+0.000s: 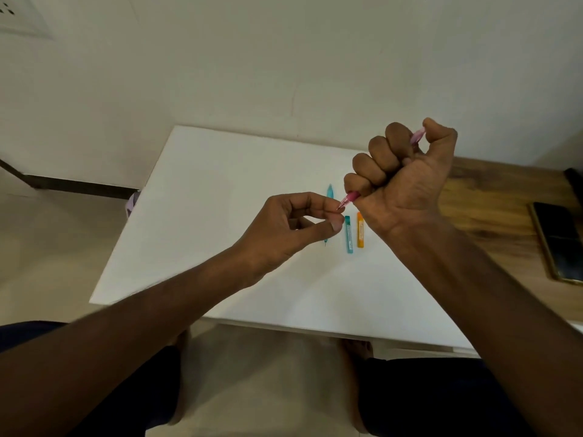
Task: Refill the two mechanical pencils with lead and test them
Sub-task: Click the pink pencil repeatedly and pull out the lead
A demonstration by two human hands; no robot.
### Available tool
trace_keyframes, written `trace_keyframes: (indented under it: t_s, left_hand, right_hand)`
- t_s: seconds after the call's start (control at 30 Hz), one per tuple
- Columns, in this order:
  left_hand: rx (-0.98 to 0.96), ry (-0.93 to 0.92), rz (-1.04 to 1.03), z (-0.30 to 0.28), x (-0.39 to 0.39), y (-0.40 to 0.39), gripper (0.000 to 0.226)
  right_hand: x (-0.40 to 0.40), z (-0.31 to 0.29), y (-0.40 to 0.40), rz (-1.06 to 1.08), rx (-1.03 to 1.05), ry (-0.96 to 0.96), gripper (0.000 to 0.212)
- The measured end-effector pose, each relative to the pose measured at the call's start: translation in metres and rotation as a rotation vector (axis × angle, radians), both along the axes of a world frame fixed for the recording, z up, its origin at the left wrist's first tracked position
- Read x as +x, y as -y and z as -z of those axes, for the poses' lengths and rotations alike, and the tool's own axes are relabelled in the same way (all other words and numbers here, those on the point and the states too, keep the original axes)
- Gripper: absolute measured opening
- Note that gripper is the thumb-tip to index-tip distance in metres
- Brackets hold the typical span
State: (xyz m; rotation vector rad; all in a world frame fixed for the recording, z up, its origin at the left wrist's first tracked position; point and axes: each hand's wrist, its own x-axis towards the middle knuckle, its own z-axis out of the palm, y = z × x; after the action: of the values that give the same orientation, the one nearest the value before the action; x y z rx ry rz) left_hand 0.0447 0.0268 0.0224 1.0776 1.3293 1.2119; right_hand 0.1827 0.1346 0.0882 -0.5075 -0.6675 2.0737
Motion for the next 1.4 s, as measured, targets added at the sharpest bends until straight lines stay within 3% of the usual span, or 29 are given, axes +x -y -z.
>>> trace_keyframes:
  t_s: [0.33,0.7,1.4]
  left_hand:
    - [-0.037,-0.013,0.012,0.002,-0.001,0.000,0.016]
    - [-0.239,-0.187,0.020,0.011,-0.004,-0.002,0.009]
    - [0.006,-0.094,-0.088,0.001,0.002,-0.003,0.009]
  right_hand:
    - [0.002,0.004,-0.004,0.032,-0.058,-0.017,0.055]
    - [0.006,0.007,-0.008,0.067,-0.028,-0.031,0.053]
    - [0.006,0.006,-0.002,0.004,0.024,-0.035,0.053]
